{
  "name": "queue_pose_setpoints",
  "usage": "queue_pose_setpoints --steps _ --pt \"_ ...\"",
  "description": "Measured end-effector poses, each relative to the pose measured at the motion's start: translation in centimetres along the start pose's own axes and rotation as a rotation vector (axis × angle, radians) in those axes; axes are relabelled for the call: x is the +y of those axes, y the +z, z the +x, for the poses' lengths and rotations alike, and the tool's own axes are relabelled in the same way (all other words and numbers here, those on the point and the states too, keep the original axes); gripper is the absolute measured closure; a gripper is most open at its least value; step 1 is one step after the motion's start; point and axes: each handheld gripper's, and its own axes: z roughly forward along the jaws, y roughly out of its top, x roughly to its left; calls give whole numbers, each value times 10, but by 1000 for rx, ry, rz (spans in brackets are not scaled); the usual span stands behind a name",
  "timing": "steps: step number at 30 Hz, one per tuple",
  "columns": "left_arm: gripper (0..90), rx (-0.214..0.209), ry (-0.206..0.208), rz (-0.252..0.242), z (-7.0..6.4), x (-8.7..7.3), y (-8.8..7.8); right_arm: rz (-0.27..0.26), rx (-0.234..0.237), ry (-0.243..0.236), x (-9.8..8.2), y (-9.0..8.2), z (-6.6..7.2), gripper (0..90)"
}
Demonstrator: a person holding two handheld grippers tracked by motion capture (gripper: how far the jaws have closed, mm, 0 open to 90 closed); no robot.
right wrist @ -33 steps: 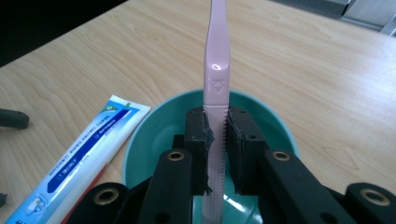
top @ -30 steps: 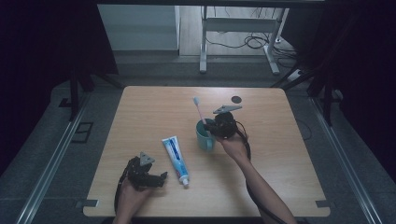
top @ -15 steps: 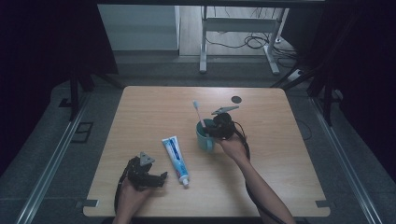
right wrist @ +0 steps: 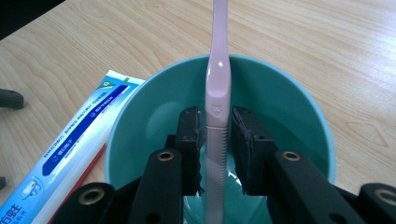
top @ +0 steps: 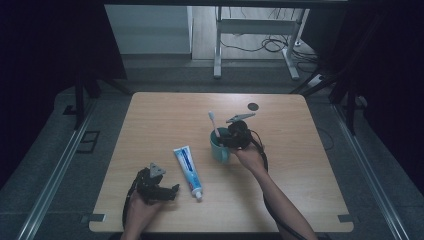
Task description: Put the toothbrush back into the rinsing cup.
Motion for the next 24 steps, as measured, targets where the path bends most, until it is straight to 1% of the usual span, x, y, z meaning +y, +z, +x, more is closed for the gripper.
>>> queue_pose_setpoints --steps 5,11,18,24 --pt "11 0 0 0 0 0 0 -10 0 -8 3 -6 1 676" --pt "11 -1 0 0 0 0 0 -11 4 -22 5 -14 6 548" --pt "11 0 0 0 0 0 0 -6 20 -45 7 -23 9 432" --pt "11 1 0 0 0 0 0 -14 39 -25 6 -31 9 362"
